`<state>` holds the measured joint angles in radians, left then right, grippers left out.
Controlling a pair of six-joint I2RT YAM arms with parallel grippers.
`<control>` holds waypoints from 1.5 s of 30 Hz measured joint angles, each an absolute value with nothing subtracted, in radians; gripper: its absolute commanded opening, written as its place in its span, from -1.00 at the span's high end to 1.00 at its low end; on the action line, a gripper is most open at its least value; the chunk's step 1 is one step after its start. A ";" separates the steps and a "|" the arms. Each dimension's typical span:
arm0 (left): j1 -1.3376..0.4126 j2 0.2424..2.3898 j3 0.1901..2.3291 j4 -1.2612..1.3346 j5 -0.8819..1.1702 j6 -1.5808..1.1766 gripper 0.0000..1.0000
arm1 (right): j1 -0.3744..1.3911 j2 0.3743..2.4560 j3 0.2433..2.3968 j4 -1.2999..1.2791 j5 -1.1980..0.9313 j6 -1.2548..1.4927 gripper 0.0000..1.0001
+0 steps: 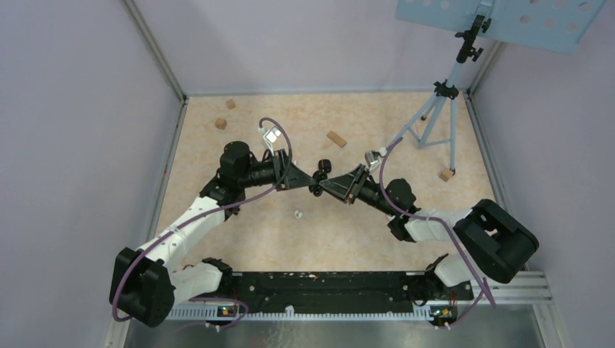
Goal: Insert the wireless bluetooth earbuds into the charging case
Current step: Pass from the right arm to the left
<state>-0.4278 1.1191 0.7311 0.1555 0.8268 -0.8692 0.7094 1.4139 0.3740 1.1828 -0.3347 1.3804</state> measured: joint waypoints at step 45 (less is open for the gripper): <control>-0.426 1.137 0.738 0.087 0.873 -0.838 0.66 | 0.709 1.414 0.374 1.166 -0.342 1.373 0.29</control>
